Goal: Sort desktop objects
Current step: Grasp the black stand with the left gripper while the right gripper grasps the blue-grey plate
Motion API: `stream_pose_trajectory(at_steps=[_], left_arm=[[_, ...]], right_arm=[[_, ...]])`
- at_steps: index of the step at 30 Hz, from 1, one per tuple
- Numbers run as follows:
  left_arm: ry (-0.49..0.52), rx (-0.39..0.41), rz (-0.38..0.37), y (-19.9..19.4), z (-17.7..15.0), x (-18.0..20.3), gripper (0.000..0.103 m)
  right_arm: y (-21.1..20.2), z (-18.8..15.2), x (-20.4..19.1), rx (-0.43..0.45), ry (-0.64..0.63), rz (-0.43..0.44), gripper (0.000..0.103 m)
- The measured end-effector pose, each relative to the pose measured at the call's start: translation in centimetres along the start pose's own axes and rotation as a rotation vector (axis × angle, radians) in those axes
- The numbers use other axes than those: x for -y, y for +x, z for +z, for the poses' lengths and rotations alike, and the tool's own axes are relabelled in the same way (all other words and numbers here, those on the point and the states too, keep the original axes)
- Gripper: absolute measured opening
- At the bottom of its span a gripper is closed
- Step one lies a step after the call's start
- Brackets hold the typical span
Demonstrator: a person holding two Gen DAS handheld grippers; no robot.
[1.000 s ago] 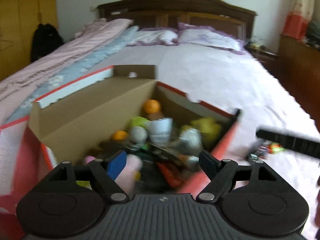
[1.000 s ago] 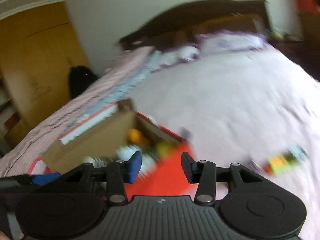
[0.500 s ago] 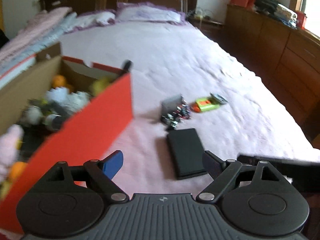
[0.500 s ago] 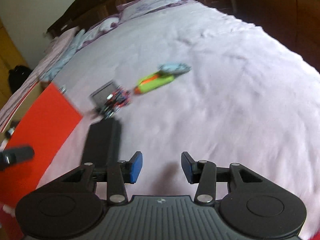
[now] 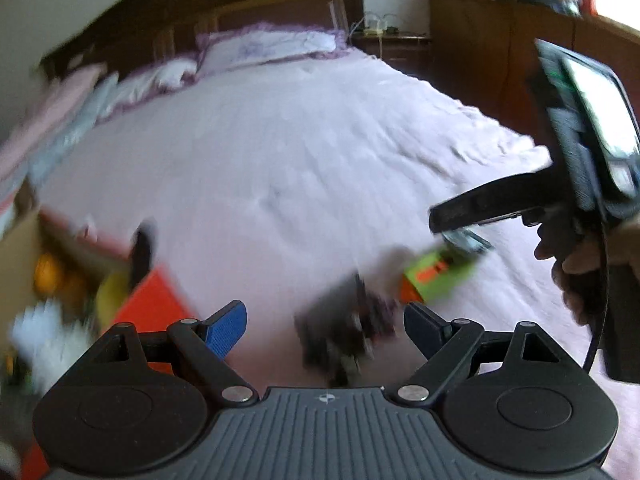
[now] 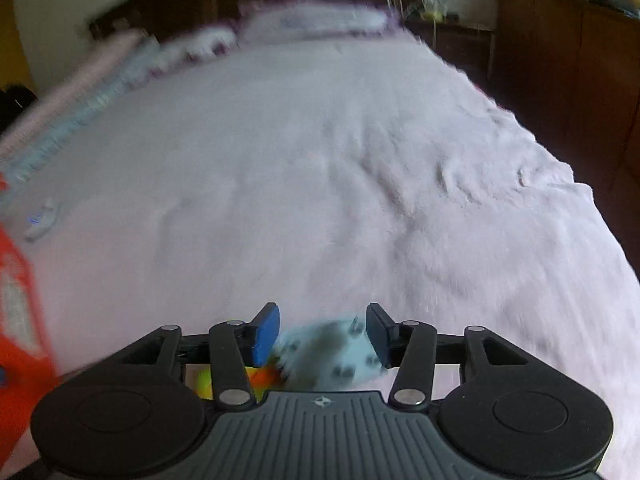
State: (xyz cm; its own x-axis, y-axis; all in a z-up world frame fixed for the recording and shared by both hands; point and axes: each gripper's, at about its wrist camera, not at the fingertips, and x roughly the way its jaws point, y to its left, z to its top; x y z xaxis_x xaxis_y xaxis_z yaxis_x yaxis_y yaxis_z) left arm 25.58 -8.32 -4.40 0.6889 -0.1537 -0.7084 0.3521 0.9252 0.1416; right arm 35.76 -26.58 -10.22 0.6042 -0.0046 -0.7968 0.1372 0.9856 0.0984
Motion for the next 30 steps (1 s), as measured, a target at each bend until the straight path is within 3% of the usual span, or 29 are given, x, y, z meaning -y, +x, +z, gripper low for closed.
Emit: stream_pose_trajectory(at_steps=[3, 4, 6, 9, 12, 16, 18, 20, 24, 30], left_arm=[[-0.002, -0.044, -0.016, 3.1, 0.8, 0.3, 0.084], [-0.022, -0.070, -0.054, 4.0, 0.9, 0.1, 0.081], [-0.075, -0.135, -0.158, 5.3, 0.7, -0.2, 0.062], [-0.132, -0.177, -0.260, 5.8, -0.6, -0.1, 0.056], [-0.071, -0.163, -0.309, 4.4, -2.2, 1.3, 0.053], [-0.051, -0.189, -0.420, 1.6, -4.6, 3.0, 0.051], [-0.028, -0.195, -0.446, 0.0, -5.8, 3.8, 0.051], [-0.019, -0.206, -0.469, -1.7, -7.2, 4.4, 0.051], [-0.067, -0.216, -0.481, -4.8, -10.0, 4.5, 0.053], [-0.217, -0.208, -0.498, -8.5, -12.0, 3.4, 0.054]], right_arm=[[2.6, 0.9, 0.2, -0.083, 0.026, -0.010, 0.054], [3.0, 0.9, 0.3, -0.094, 0.030, -0.008, 0.055], [2.7, 0.6, 0.2, -0.110, 0.023, 0.016, 0.055], [1.9, -0.5, -0.2, -0.158, -0.036, 0.074, 0.051], [0.3, -2.2, -0.5, -0.186, -0.091, 0.098, 0.039], [-2.5, -5.6, 0.5, -0.213, -0.082, 0.163, 0.038], [-4.2, -7.8, 1.4, -0.214, -0.062, 0.185, 0.030], [-6.1, -10.1, 2.3, -0.218, -0.027, 0.211, 0.029], [-10.2, -15.0, 3.8, -0.224, 0.037, 0.266, 0.029], [-13.7, -19.9, 3.8, -0.195, 0.062, 0.275, 0.031]])
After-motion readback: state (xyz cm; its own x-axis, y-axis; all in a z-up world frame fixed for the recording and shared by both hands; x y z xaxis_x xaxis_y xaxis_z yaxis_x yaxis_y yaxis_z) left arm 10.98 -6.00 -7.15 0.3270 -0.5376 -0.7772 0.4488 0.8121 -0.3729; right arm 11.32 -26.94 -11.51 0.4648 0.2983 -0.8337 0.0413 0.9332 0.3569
